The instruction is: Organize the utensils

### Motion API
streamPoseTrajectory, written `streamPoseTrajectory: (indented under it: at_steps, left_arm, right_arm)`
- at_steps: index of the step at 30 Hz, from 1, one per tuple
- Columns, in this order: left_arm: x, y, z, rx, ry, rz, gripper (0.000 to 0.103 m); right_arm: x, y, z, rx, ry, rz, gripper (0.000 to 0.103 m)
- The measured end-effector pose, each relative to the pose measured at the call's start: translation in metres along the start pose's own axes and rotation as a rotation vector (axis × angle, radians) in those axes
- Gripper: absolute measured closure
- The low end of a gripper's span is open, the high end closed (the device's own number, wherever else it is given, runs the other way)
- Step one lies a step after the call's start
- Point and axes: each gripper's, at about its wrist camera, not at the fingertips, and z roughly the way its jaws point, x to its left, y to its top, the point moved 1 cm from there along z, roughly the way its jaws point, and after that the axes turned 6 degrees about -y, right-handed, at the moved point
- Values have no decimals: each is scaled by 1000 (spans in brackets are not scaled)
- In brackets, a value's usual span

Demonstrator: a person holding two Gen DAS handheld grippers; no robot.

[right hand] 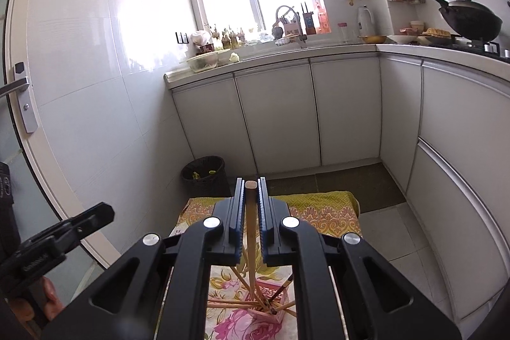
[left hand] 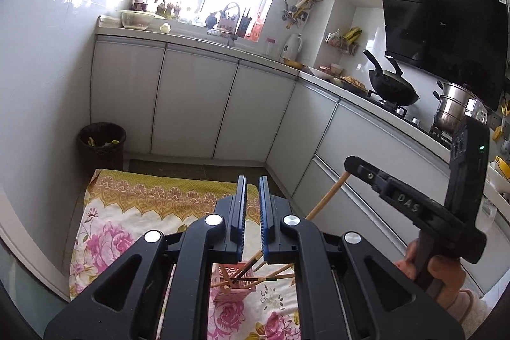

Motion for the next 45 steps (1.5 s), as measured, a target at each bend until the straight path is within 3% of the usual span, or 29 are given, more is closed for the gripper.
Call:
streamPoseTrajectory:
  at_steps: [4, 5, 6, 7, 12, 17, 23, 25, 26, 27, 29, 36, 40, 45]
  left_arm:
    - [16, -6, -4, 16, 22, -18, 95]
    - [21, -8, -4, 22, 26, -27, 95]
    - [26, -10, -5, 26, 28, -38, 95]
    - [30, -11, -6, 28, 32, -48, 95]
    - [46, -13, -16, 19, 37, -88, 91]
    - [38, -13, -26, 14, 39, -80, 85]
    - [11, -12, -49, -7, 41, -54, 66]
    - [-1, -14, -60, -17, 52, -46, 54]
    - [-8, -16, -65, -19, 61, -41, 40]
    - [-14, -18, -71, -27, 75, -43, 25]
    - [-27, -23, -84, -56, 111, -44, 9]
    - [-81, -52, -121, -60, 296, 2, 7]
    - [-100, -72, -146, -69, 406, 18, 7]
    - [-118, -85, -173, -63, 443, 19, 7]
  right_arm:
    - [4, -27, 32, 69, 0, 8, 90]
    - [4, -35, 39, 89, -8, 11, 84]
    - [3, -42, 43, 98, -20, 16, 65]
    - [0, -46, 44, 94, -35, 27, 53]
    - [-3, -45, 33, 76, -58, 38, 51]
    - [7, -33, -3, -3, -74, 8, 40]
    - [19, -29, -60, -87, -130, 6, 19]
    - [22, -33, -83, -117, -156, 16, 11]
    - [23, -35, -94, -131, -190, 22, 8]
    - [24, -39, -106, -144, -231, 28, 7]
    - [24, -46, -125, -151, -294, 34, 7]
    - [22, -70, -192, -149, -538, 79, 7]
    - [16, -86, -222, -113, -582, 96, 7]
    - [6, -101, -252, -93, -626, 128, 7]
